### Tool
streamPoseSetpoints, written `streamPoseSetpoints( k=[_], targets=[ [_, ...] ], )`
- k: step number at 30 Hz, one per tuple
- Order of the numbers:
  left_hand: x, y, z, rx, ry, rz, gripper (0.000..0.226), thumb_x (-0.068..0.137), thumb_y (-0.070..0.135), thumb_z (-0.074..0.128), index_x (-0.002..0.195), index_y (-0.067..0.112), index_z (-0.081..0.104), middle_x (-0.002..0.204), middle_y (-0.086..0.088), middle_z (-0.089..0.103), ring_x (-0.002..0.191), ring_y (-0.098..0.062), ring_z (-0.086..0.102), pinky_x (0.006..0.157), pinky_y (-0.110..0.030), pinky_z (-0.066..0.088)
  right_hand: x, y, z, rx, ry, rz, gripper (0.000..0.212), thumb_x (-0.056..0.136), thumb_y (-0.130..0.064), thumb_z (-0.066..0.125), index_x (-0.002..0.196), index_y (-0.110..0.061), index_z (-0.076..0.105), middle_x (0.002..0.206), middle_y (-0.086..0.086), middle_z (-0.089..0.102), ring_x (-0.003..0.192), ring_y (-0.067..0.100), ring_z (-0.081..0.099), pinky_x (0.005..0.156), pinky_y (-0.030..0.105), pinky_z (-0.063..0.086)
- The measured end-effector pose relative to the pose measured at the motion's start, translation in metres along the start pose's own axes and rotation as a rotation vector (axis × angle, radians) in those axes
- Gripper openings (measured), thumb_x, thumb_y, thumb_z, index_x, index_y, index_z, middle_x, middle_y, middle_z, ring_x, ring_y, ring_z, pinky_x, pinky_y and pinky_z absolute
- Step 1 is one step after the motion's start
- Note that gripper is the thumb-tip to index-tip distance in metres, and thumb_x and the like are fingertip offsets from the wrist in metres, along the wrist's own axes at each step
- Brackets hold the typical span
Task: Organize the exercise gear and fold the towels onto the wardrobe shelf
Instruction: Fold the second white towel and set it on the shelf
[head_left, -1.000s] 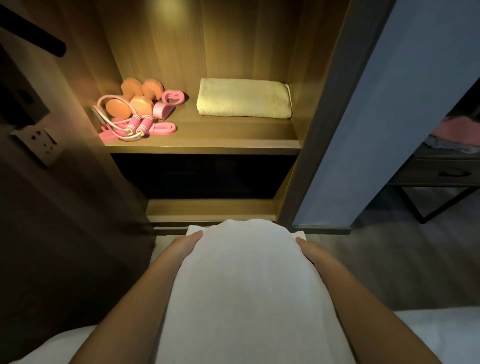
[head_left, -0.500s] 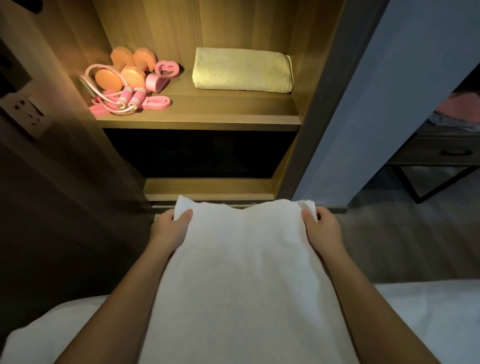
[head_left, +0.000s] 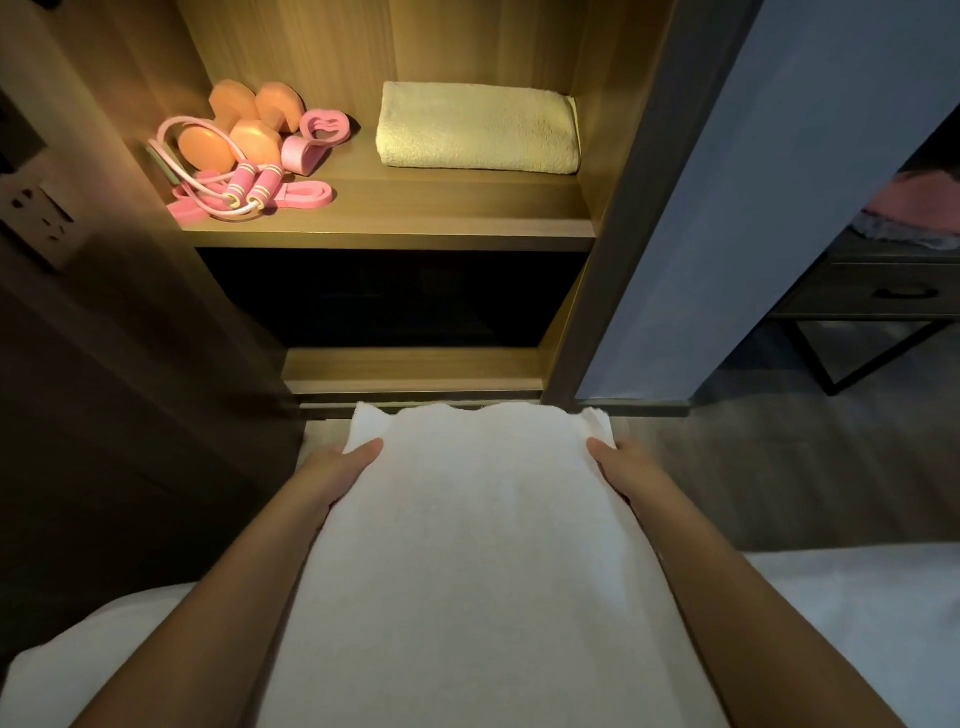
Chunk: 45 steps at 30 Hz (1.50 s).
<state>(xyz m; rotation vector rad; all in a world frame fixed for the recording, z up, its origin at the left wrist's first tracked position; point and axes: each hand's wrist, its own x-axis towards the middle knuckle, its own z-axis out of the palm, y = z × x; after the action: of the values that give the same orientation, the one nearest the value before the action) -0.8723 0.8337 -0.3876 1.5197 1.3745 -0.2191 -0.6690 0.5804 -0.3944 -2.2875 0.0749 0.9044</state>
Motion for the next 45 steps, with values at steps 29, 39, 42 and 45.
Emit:
streamPoseSetpoints(
  k=[29, 39, 42, 45],
  targets=[
    [0.000, -0.022, -0.014, -0.200, -0.158, -0.170, 0.041, 0.082, 0.058, 0.066, 0.096, 0.020, 0.062, 0.097, -0.009, 0.067, 0.092, -0.031, 0.063, 0.067, -0.038, 0.048, -0.015, 0.004, -0.020, 0.149, -0.210, 0.127, 0.049, 0.092, -0.056, 0.053, 0.118, -0.015, 0.061, 0.112, 0.010, 0.068, 0.099, 0.031, 0.065, 0.095, 0.049, 0.050],
    [-0.020, -0.029, -0.017, -0.283, -0.213, -0.123, 0.051, 0.081, 0.051, 0.070, 0.113, 0.013, 0.060, 0.106, -0.014, 0.070, 0.100, -0.035, 0.064, 0.091, -0.048, 0.051, -0.030, 0.004, -0.018, 0.164, -0.201, 0.045, 0.048, 0.094, -0.049, 0.054, 0.124, -0.012, 0.058, 0.116, 0.012, 0.067, 0.103, 0.034, 0.064, 0.096, 0.053, 0.049],
    [-0.039, -0.056, -0.034, -0.325, -0.345, -0.165, 0.063, 0.063, 0.048, 0.078, 0.115, 0.016, 0.062, 0.103, -0.016, 0.073, 0.099, -0.037, 0.069, 0.085, -0.049, 0.053, -0.050, 0.029, -0.036, 0.416, -0.442, 0.165, 0.059, 0.077, -0.047, 0.071, 0.123, -0.012, 0.060, 0.106, 0.015, 0.072, 0.095, 0.034, 0.070, 0.073, 0.045, 0.057],
    [-0.050, -0.072, -0.037, -0.418, -0.436, -0.174, 0.064, 0.065, 0.039, 0.079, 0.122, 0.015, 0.061, 0.111, -0.018, 0.071, 0.099, -0.037, 0.069, 0.084, -0.051, 0.053, -0.071, 0.044, -0.045, 0.561, -0.717, 0.200, 0.081, 0.054, -0.032, 0.094, 0.123, -0.008, 0.060, 0.114, 0.021, 0.068, 0.095, 0.037, 0.070, 0.069, 0.048, 0.058]
  ],
)
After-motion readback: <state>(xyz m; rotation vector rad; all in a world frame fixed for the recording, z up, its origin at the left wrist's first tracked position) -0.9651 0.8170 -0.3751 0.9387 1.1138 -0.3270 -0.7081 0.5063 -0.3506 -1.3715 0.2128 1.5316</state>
